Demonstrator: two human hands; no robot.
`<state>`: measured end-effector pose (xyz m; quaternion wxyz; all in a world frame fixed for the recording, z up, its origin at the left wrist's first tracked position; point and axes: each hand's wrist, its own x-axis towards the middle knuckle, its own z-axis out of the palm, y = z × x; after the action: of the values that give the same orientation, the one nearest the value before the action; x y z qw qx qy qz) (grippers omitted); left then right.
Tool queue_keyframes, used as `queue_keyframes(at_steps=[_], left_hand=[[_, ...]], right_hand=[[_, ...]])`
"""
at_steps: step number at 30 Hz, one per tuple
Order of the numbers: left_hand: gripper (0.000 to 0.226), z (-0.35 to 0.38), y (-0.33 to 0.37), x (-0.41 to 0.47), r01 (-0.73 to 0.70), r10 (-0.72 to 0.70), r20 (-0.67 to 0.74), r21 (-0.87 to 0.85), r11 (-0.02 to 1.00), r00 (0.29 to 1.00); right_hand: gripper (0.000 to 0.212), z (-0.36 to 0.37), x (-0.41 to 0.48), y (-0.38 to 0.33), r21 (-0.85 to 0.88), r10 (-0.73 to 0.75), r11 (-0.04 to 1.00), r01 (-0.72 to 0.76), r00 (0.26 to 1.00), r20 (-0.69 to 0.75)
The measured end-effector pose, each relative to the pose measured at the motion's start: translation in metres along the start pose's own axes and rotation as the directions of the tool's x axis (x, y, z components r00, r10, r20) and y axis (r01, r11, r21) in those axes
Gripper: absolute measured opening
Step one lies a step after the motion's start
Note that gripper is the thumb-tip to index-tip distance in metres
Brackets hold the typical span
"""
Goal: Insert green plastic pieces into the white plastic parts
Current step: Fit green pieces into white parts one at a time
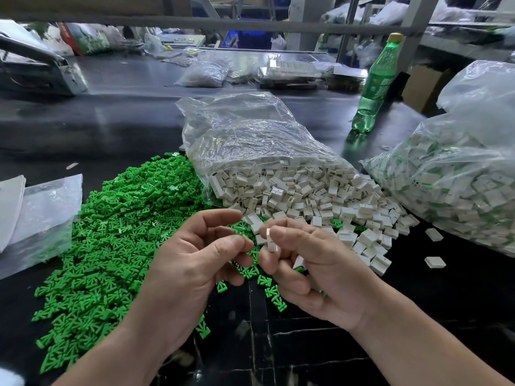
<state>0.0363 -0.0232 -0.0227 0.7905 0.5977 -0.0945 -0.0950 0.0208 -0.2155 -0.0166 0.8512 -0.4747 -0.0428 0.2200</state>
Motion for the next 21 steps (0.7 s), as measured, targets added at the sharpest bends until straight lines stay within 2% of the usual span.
queue_keyframes(at_steps=[5,9,12,16,21], left_hand=[[0.016,0.0009,-0.0025,0.0001,-0.06,0.061,-0.037,0.023,0.998,0.997],[0.009,0.0008,-0.0028,0.0003,-0.073,0.077,-0.064,0.063,0.995,0.995],[0.017,0.0004,-0.0015,-0.0006,-0.035,0.038,-0.074,0.051,0.998,0.996],[0.009,0.0002,0.0008,-0.0012,0.016,-0.018,-0.028,-0.044,0.999,0.999],[0.006,-0.0005,-0.0016,-0.0008,0.025,-0.026,-0.007,-0.029,0.999,1.0]], right_hand=[[0.026,-0.0009,0.0,-0.0015,0.031,-0.005,1.0,0.006,1.0,-0.009],[0.011,-0.0007,-0.0003,-0.0021,0.009,0.012,1.0,-0.012,1.0,-0.007],[0.021,-0.0008,0.0003,0.0013,-0.071,0.038,0.997,-0.042,0.998,-0.057],[0.005,-0.0013,0.0013,0.0024,-0.062,0.01,0.998,-0.015,0.996,-0.087],[0.018,-0.0001,0.0026,0.0043,-0.091,-0.073,0.994,0.062,0.99,-0.119]])
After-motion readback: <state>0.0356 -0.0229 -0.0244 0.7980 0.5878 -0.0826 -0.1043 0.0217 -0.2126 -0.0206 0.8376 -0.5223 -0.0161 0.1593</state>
